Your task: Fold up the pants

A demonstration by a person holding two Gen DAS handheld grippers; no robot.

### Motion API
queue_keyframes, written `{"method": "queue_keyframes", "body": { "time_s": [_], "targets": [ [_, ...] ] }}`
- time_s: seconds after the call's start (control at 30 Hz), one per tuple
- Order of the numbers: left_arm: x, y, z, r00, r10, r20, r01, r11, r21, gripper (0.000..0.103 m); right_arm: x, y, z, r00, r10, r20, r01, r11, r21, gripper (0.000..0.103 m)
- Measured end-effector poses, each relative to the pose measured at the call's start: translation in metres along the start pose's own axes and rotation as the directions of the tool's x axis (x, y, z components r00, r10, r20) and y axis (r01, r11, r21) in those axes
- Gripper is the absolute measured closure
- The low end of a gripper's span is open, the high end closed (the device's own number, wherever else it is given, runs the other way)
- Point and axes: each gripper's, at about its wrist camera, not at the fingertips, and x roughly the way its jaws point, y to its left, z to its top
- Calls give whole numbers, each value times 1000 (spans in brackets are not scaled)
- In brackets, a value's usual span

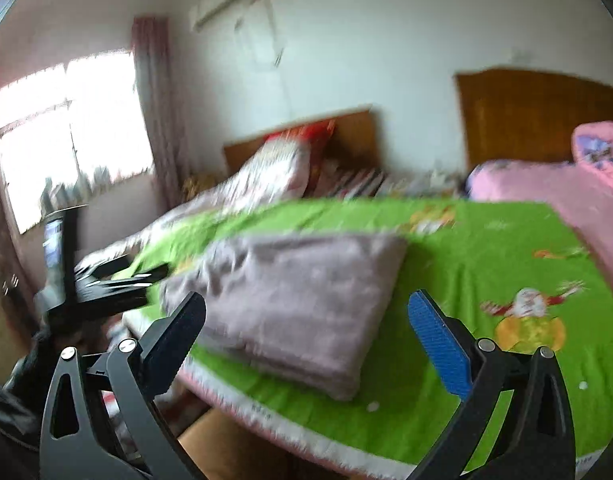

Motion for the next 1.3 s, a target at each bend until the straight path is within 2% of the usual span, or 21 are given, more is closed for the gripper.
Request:
{"method": "queue_keyframes", "body": {
  "time_s": [0.1, 0.17, 0.2, 0.27, 0.37, 0.43, 0.6, 0.67, 0.77, 1.1, 1.3],
  "targets": [
    [-34, 5, 20, 988, -55, 145, 69, 993, -92, 1, -14, 2, 8, 994, -52, 99, 52, 999, 3, 5],
    [-52, 6, 24, 964, -43, 263, 82, 987, -140, 1, -19, 1, 11, 986, -74, 149, 72, 997, 17, 5],
    [-56, 4, 23, 958, -22, 284, 68, 986, -151, 1, -22, -1, 10, 985, -71, 156, 68, 997, 23, 5],
    [-51, -3, 19, 967, 9, 255, 32, 987, -157, 1, -13, -2, 8, 991, -71, 111, 68, 997, 30, 5],
    [-27, -17, 6, 991, -44, 127, 60, 991, -123, 1, -3, 0, -4, 996, -75, 39, 75, 997, 7, 5],
    [-11, -30, -10, 999, -3, 43, 7, 994, -105, 1, 5, 5, -14, 997, -83, 1, 83, 996, -24, 5],
    [8, -54, -41, 997, -11, -80, 8, 999, -37, 1, 20, 10, -38, 990, -94, -103, 90, 995, -48, 5],
    [12, -62, -49, 994, -21, -108, 21, 1000, -6, 1, 22, 8, -42, 988, -105, -118, 100, 994, -42, 5],
    [4, -54, -62, 993, -18, -114, 17, 1000, -6, 1, 17, 3, -42, 988, -117, -103, 115, 993, -24, 5],
    [-6, -56, -61, 997, -19, -69, 19, 1000, 3, 1, -1, 1, -48, 991, -116, -71, 115, 993, -20, 5],
    [-7, -60, -63, 997, -28, -73, 29, 1000, 9, 1, -11, -1, -52, 989, -138, -61, 136, 990, -33, 5]
  ]
}}
